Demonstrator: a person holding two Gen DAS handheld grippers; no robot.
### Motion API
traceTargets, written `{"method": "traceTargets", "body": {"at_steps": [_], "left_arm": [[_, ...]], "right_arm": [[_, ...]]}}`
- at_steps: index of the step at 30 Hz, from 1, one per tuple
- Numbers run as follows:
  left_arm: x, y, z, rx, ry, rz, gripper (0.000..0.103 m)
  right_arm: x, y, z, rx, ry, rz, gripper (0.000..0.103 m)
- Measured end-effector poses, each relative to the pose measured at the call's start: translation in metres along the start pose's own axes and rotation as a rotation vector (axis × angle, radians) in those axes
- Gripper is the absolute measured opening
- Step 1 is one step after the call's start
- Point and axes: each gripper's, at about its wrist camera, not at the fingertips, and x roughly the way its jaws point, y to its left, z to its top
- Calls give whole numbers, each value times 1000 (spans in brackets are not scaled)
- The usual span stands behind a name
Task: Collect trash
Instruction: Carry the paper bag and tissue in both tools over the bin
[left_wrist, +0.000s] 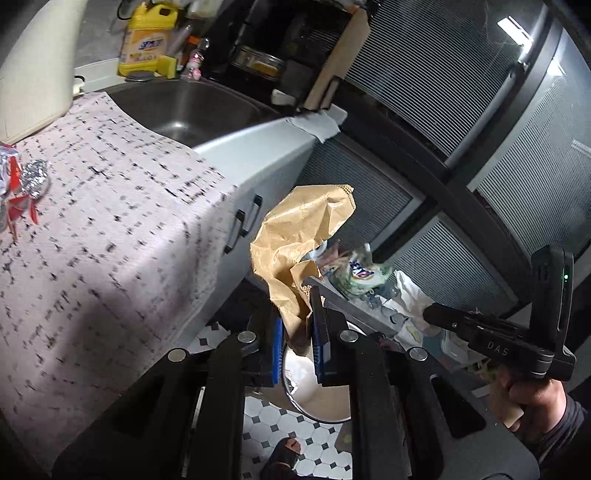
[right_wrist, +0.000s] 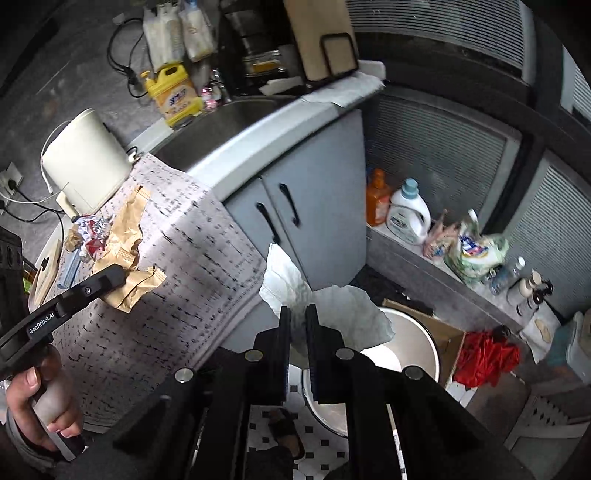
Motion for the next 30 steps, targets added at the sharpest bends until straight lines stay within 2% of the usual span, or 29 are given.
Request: {"method": "traceTargets", "body": {"at_steps": [3, 4, 5, 7, 11, 27, 30], "left_arm": [[9, -15, -9, 3, 18, -6, 13], [12, -19, -12, 3, 23, -7, 13], [15, -23, -14, 3, 28, -8, 13], [21, -31, -21, 2, 40, -9, 13], [32, -44, -33, -3, 62, -8, 13], [88, -97, -82, -10, 162, -49, 13], [102, -103, -93, -25, 187, -65, 18]], "right_arm": [[-2, -15, -9, 15, 20, 0, 12], [-1, -21, -13, 19, 27, 3, 17], [-1, -26, -16, 21, 34, 1, 30], [-3, -39, -23, 36, 32, -10, 48], [-7, -59, -33, 47, 36, -20, 56], [-43, -136, -57, 91, 5, -79, 61], [-51, -148, -62, 98, 2, -100, 62]]}}
